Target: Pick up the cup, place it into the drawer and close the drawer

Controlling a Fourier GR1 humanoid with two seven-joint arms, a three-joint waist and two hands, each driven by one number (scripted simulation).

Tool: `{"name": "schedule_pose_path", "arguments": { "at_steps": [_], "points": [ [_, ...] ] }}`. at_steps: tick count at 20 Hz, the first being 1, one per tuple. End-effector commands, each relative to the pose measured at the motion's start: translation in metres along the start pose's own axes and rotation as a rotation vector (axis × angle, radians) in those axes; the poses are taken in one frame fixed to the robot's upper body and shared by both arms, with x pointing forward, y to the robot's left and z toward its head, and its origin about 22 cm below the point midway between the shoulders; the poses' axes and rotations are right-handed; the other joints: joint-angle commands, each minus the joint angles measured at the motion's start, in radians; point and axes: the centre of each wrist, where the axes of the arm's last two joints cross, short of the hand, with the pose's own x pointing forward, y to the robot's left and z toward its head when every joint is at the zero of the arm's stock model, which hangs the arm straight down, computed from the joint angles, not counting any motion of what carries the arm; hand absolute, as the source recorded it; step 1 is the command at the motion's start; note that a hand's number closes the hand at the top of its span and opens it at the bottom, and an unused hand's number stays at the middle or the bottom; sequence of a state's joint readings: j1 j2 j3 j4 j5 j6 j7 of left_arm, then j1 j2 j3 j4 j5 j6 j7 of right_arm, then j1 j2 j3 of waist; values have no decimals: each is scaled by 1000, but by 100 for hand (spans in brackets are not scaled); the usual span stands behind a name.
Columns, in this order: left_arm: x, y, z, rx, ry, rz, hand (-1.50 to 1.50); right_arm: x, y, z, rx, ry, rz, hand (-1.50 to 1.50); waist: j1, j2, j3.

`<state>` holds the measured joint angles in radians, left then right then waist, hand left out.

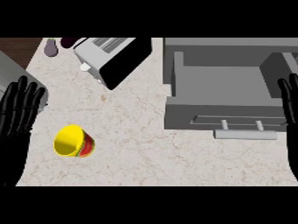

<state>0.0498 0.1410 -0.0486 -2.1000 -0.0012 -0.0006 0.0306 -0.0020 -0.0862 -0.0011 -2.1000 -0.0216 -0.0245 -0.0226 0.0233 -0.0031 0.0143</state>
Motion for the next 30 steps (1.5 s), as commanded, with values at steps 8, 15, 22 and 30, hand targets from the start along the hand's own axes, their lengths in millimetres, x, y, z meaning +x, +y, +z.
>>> {"name": "schedule_pose_path", "arguments": {
  "at_steps": [8,15,22,30],
  "points": [
    [6,7,33,-418,37,453,-150,-7,0,2,80,93,110,-150,-1,2,-17],
    [-31,85,45,-382,118,477,-150,-13,-9,-16,107,103,99,-150,-16,5,-15],
    [-67,90,54,-335,196,421,-150,-12,-2,-15,105,83,99,-150,-21,3,-15],
    [-120,115,63,-232,261,304,-150,-10,-9,-11,116,84,105,-150,-25,4,-15]
  ]
}}
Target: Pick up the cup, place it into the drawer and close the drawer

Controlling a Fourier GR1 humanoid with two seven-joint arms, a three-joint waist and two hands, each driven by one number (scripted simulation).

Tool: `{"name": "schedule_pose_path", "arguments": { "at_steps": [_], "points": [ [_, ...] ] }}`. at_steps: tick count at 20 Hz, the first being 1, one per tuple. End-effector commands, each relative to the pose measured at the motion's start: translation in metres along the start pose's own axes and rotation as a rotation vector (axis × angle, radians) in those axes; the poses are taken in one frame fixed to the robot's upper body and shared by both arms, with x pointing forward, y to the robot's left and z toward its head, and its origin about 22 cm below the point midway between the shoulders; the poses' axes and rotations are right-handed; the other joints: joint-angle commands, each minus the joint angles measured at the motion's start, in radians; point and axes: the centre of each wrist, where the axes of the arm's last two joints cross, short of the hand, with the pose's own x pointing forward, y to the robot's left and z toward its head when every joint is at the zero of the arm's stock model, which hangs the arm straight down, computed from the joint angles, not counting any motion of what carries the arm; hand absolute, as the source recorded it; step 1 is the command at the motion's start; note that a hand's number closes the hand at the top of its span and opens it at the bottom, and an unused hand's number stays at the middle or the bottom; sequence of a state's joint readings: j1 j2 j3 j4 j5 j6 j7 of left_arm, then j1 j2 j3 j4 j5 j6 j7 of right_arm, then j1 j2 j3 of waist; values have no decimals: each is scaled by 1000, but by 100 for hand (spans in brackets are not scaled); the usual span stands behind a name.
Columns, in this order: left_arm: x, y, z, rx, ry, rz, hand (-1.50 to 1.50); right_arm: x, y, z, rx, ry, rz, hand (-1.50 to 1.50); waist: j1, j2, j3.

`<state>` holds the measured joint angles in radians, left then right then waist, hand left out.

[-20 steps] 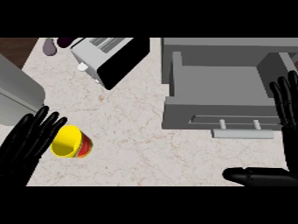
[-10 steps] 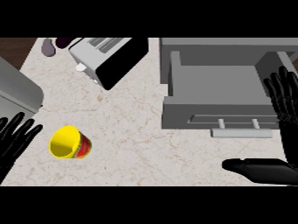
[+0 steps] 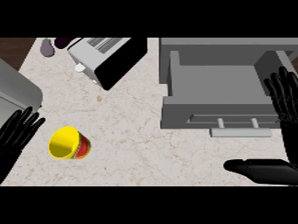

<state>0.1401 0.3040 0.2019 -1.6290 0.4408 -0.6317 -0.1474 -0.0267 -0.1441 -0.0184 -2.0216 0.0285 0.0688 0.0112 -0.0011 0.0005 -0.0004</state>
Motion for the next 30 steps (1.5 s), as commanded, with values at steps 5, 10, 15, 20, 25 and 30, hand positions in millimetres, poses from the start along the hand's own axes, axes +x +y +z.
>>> {"name": "schedule_pose_path", "arguments": {
  "at_steps": [5,10,15,20,25,30],
  "points": [
    [-52,28,4,51,77,-72,-150,-11,-24,1,-9,3,8,-150,-3,0,0],
    [-90,39,-4,93,113,-113,-150,-10,-6,-10,4,-23,-5,-150,-4,2,-1],
    [-112,59,39,127,119,-53,-150,-10,-5,0,15,-15,-1,-150,-4,1,-1],
    [-122,68,12,143,99,-73,-150,-1,-8,-5,20,-7,-4,-150,-10,2,-1],
    [-145,52,25,143,71,-61,-150,-2,-19,-12,28,-10,-7,-150,-14,5,-3],
    [-147,54,15,146,62,-62,-150,-10,-2,-12,33,-5,-20,-150,-13,6,-3]
  ]
}}
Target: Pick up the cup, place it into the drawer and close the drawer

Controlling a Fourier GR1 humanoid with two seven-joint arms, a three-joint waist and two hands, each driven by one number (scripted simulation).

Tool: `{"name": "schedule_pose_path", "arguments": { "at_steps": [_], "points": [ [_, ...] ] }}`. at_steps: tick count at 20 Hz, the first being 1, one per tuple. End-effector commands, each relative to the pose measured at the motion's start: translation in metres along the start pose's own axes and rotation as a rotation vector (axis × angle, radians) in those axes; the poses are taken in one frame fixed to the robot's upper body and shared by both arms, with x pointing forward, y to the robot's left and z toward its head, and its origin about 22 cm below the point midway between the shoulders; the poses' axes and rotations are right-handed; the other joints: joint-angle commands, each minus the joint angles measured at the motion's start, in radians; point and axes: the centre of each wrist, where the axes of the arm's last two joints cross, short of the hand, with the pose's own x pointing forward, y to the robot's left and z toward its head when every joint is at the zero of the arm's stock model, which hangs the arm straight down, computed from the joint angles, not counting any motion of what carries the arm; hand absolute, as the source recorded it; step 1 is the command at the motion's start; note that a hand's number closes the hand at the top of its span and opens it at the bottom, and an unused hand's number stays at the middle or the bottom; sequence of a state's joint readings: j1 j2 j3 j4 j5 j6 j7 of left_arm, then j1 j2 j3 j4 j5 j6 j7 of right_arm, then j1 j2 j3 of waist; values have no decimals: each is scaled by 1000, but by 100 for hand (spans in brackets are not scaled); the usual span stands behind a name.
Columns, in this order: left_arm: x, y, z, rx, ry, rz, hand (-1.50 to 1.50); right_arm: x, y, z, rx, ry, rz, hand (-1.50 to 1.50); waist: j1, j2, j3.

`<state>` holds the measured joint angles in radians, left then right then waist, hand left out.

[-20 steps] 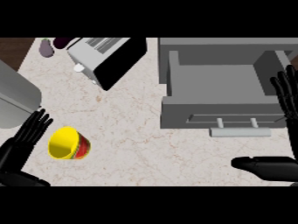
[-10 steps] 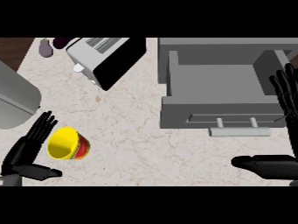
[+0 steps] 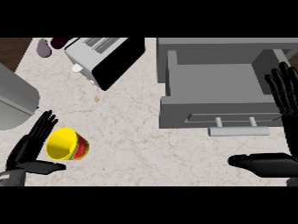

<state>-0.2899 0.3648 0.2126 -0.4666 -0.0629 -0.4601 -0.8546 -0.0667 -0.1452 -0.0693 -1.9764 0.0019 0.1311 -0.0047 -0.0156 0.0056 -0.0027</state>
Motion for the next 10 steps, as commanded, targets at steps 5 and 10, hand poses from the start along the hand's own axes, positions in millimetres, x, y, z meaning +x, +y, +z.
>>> {"name": "schedule_pose_path", "arguments": {
  "at_steps": [5,10],
  "points": [
    [1,2,-16,-76,-103,67,-150,1,5,-6,32,-12,-17,-150,-14,6,-3],
    [-28,-33,3,-97,-124,89,-150,-11,-3,-4,-2,-3,6,-150,-4,5,-1]
  ]
}}
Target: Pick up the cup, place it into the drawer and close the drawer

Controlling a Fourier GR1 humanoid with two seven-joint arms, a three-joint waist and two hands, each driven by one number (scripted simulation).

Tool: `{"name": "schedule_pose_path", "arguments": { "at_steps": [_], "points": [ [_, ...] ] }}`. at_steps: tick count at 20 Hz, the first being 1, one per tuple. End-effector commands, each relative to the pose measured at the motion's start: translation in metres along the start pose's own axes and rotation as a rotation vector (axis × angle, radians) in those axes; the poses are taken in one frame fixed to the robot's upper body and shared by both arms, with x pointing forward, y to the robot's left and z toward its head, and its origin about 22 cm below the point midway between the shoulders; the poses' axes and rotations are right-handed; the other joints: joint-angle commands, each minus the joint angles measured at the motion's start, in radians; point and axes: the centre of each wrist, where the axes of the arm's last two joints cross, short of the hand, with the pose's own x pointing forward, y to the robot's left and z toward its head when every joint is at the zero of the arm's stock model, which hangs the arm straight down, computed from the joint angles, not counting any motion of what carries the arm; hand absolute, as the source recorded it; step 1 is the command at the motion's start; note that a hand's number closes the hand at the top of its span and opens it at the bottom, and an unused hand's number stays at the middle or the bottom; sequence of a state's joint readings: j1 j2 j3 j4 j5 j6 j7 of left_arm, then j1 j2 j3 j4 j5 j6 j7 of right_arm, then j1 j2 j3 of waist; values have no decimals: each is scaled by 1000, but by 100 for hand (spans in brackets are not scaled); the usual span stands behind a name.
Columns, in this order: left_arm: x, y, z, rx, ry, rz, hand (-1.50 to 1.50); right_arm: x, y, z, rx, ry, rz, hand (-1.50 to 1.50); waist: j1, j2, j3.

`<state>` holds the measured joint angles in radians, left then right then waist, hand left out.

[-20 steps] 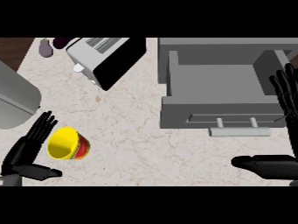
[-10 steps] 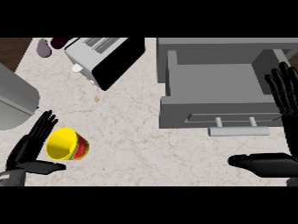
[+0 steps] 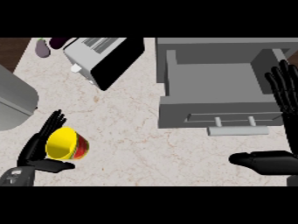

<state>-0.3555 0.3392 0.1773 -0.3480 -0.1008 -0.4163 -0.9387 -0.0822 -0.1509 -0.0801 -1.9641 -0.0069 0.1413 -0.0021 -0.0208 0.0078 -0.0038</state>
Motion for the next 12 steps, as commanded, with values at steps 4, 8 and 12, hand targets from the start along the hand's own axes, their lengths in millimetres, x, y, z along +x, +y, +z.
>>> {"name": "schedule_pose_path", "arguments": {
  "at_steps": [4,8,12],
  "points": [
    [0,-12,-20,-75,-112,115,-150,-9,8,-3,3,-7,-2,-150,-1,3,0],
    [-4,-12,-11,-92,-128,191,-150,-4,-14,-2,-6,0,-2,-150,0,1,0],
    [-10,-24,-11,-132,-143,247,-150,-5,6,5,1,-4,-7,-150,-3,1,-1]
  ]
}}
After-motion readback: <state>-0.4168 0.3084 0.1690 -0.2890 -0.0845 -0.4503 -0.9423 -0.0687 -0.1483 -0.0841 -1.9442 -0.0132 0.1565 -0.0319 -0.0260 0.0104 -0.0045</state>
